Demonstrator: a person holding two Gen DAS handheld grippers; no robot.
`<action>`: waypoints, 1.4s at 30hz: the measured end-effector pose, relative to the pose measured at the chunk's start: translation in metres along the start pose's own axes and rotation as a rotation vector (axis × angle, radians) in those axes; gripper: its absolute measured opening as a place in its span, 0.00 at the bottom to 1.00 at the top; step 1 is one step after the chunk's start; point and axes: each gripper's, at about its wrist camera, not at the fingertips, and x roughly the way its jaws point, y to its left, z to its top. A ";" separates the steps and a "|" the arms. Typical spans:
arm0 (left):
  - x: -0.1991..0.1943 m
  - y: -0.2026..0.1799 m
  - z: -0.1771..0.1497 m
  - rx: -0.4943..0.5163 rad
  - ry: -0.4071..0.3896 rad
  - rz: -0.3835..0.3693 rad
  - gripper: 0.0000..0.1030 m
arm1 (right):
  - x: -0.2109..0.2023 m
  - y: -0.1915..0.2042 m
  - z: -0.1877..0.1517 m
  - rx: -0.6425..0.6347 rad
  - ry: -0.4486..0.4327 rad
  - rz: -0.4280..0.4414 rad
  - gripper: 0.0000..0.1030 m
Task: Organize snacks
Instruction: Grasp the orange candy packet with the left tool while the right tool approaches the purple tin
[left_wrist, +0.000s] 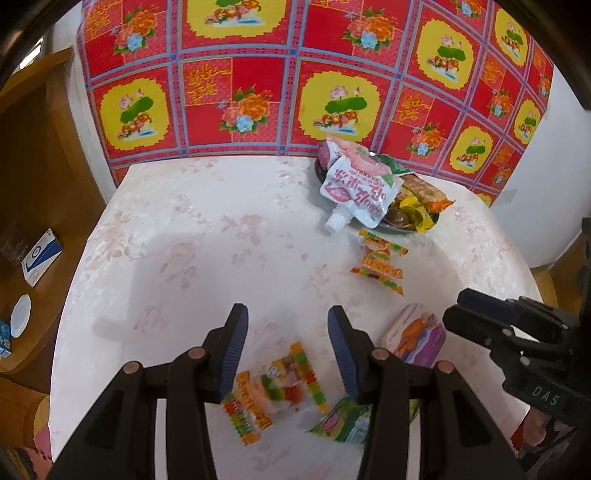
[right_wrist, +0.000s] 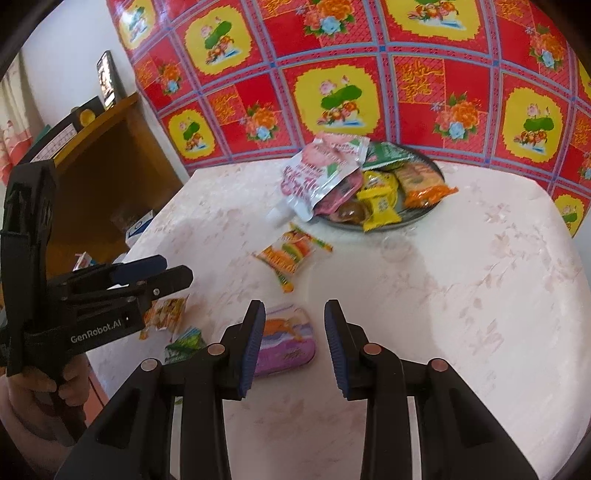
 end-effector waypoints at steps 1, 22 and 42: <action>0.000 0.002 -0.002 -0.001 0.002 0.004 0.46 | 0.001 0.001 -0.002 -0.001 0.004 0.002 0.34; -0.001 0.010 -0.029 0.003 0.036 -0.010 0.46 | 0.010 0.013 -0.018 -0.039 0.033 -0.004 0.41; 0.006 0.009 -0.037 -0.011 0.018 0.005 0.55 | 0.016 0.018 -0.023 -0.049 0.037 -0.016 0.58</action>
